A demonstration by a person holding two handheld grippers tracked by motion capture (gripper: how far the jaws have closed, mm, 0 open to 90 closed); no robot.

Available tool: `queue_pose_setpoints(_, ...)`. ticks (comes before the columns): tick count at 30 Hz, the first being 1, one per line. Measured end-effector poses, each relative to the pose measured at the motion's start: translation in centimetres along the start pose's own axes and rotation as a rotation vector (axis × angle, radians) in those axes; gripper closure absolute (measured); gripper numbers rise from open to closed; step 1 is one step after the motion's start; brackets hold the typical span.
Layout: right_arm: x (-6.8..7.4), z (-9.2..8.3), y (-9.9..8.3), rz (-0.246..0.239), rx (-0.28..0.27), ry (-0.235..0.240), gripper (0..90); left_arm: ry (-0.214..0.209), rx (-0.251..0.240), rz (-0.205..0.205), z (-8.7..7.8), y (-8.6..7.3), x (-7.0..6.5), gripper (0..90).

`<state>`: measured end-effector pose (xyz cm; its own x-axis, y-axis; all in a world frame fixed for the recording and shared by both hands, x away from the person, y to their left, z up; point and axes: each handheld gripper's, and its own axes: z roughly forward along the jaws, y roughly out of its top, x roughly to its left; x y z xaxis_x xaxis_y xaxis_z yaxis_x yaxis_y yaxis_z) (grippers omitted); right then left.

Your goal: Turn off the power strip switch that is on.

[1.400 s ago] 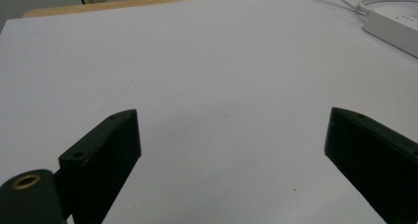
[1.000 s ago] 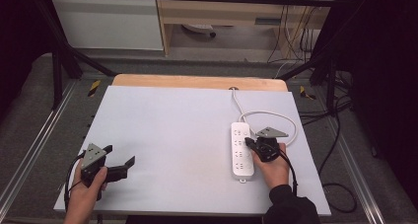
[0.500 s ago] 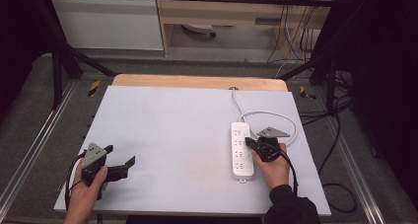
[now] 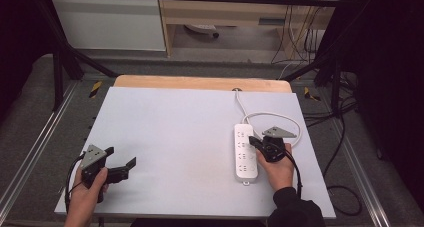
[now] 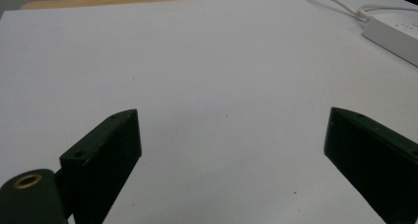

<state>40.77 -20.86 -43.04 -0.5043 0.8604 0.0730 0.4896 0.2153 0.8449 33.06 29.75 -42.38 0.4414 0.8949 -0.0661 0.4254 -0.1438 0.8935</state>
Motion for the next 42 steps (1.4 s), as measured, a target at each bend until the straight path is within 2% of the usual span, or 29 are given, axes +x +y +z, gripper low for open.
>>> queue_pose_setpoints(4,0.3,-0.2,0.3,0.010,-0.017,0.016,90.0,-0.002,-0.002,-0.018,0.0,0.0,0.0,7.3)
queue_pose_setpoints(6,0.4,-0.3,0.6,-0.009,-0.014,0.018,90.0,-0.003,-0.001,-0.007,0.1,0.0,0.0,7.4)
queue_pose_setpoints(8,0.6,-0.3,0.6,0.001,-0.013,0.029,90.0,-0.004,0.007,-0.025,0.1,-0.1,0.1,7.4)
queue_pose_setpoints(11,0.9,-0.2,0.8,-0.017,-0.007,0.032,89.7,-0.005,0.007,-0.024,0.1,-0.1,0.2,7.4)
queue_pose_setpoints(13,1.1,-0.2,0.9,-0.010,-0.011,0.041,87.3,-0.011,0.002,-0.041,0.1,-0.1,0.2,7.5)
queue_pose_setpoints(15,1.3,-0.1,1.1,-0.025,-0.009,0.041,85.2,-0.013,-0.001,-0.032,0.1,-0.1,0.2,7.5)
queue_pose_setpoints(17,1.3,-0.2,1.0,-0.015,-0.012,0.048,84.5,-0.014,0.004,-0.045,0.1,-0.1,0.2,7.6)
queue_pose_setpoints(18,1.4,-0.1,1.1,-0.020,-0.016,0.047,83.0,-0.019,-0.001,-0.036,0.1,0.0,0.2,7.6)
queue_pose_setpoints(20,1.4,-0.1,1.2,-0.023,-0.014,0.047,78.5,-0.017,-0.003,-0.032,0.1,-0.1,0.1,7.4)
queue_pose_setpoints(21,1.4,-0.2,1.2,-0.008,-0.021,0.056,72.8,-0.018,0.001,-0.039,0.1,-0.1,0.1,7.7)
queue_pose_setpoints(22,1.4,-0.2,1.2,-0.008,-0.021,0.056,72.8,-0.020,-0.002,-0.034,0.1,0.0,0.1,7.7)
queue_pose_setpoints(23,1.4,-0.3,1.3,-0.015,-0.029,0.057,68.8,-0.018,-0.005,-0.026,0.1,0.0,0.1,7.8)
queue_pose_setpoints(24,1.5,-0.3,1.5,-0.005,-0.042,0.066,60.9,-0.016,-0.002,-0.023,0.0,0.0,0.1,7.5)
queue_pose_setpoints(25,1.5,-0.3,1.5,-0.005,-0.042,0.066,60.9,-0.016,0.001,-0.030,0.0,-0.1,0.1,7.5)
queue_pose_setpoints(26,1.5,-0.5,1.6,0.005,-0.065,0.067,53.0,-0.018,-0.001,-0.033,0.0,0.0,0.2,7.6)
queue_pose_setpoints(27,1.5,-0.5,1.6,0.005,-0.065,0.067,53.0,-0.018,-0.007,-0.031,-0.1,0.0,0.2,7.6)
queue_pose_setpoints(28,1.4,-0.6,1.8,0.006,-0.094,0.081,44.4,-0.017,-0.009,-0.031,-0.1,0.0,0.2,7.5)
queue_pose_setpoints(29,1.4,-0.6,1.8,0.006,-0.094,0.081,44.4,-0.014,-0.005,-0.033,-0.1,-0.1,0.2,7.5)
queue_pose_setpoints(32,1.2,-0.7,1.9,0.021,-0.141,0.085,34.5,-0.002,-0.007,-0.033,-0.1,-0.1,0.4,7.6)
queue_pose_setpoints(35,1.0,-0.9,2.2,0.044,-0.154,0.076,24.7,0.003,-0.003,-0.025,-0.2,-0.2,0.4,7.6)
queue_pose_setpoints(37,0.9,-1.2,2.5,0.047,-0.134,0.059,20.2,0.002,-0.003,-0.023,-0.3,-0.2,0.3,7.6)
queue_pose_setpoints(38,0.8,-1.4,2.7,0.049,-0.132,0.064,18.6,0.000,-0.004,-0.021,-0.3,-0.2,0.3,7.5)
queue_pose_setpoints(42,0.3,-2.1,3.0,0.074,-0.166,0.073,15.5,0.000,-0.001,-0.019,-0.2,-0.2,0.2,7.5)
